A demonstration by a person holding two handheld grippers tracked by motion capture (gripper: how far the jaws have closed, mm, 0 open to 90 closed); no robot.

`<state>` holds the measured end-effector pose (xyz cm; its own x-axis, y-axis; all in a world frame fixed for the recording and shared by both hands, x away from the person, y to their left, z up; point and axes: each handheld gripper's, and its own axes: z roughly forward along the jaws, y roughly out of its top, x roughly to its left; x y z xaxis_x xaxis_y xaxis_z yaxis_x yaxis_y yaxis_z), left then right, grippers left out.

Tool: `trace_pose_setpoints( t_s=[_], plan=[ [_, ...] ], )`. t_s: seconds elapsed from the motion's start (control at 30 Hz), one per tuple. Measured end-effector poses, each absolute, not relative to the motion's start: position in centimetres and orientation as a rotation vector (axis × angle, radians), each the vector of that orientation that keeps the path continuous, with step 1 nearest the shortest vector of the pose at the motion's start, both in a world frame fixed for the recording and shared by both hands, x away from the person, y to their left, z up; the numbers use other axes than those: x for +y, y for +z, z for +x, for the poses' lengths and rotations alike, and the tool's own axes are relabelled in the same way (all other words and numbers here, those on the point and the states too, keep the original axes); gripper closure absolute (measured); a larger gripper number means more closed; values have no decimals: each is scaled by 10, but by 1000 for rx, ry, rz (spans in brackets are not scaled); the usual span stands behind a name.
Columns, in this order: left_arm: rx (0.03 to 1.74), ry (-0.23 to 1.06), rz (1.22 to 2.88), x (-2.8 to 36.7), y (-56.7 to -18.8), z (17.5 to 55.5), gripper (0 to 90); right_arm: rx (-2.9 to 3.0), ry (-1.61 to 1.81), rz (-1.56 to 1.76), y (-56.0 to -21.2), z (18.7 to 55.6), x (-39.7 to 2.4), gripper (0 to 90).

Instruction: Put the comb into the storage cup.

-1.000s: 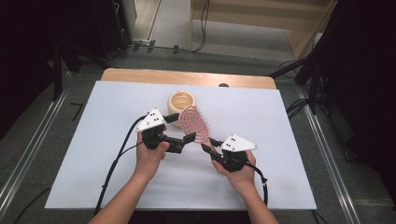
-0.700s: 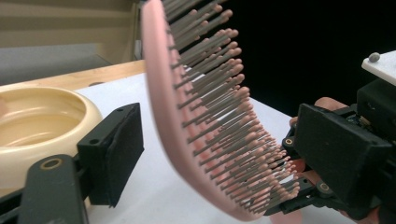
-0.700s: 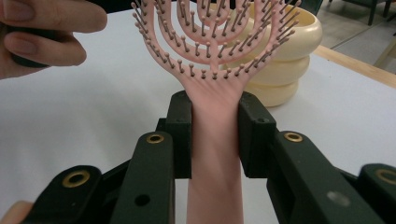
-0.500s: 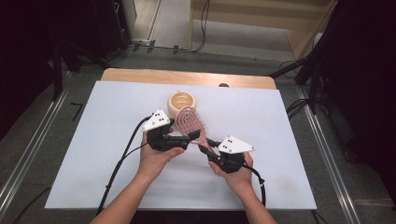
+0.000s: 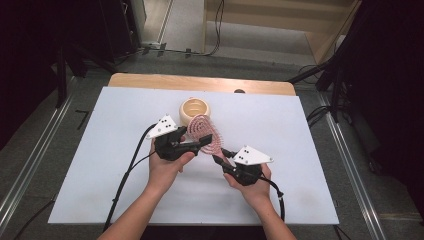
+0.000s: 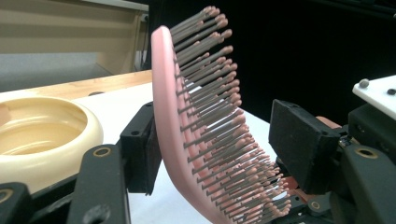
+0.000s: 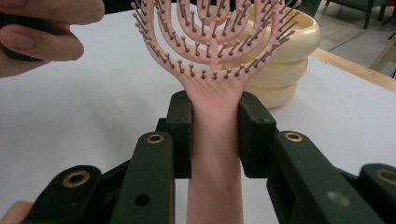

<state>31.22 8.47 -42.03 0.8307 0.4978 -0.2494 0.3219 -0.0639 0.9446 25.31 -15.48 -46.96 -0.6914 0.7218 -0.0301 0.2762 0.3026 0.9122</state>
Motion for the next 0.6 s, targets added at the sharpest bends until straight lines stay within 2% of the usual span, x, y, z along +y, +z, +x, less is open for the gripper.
trace_pose_setpoints(
  t_s=[0.6],
  plan=[
    [695,36,1697,78,-428,318,543,2115,1353,882,-471,252,-149,675]
  ],
)
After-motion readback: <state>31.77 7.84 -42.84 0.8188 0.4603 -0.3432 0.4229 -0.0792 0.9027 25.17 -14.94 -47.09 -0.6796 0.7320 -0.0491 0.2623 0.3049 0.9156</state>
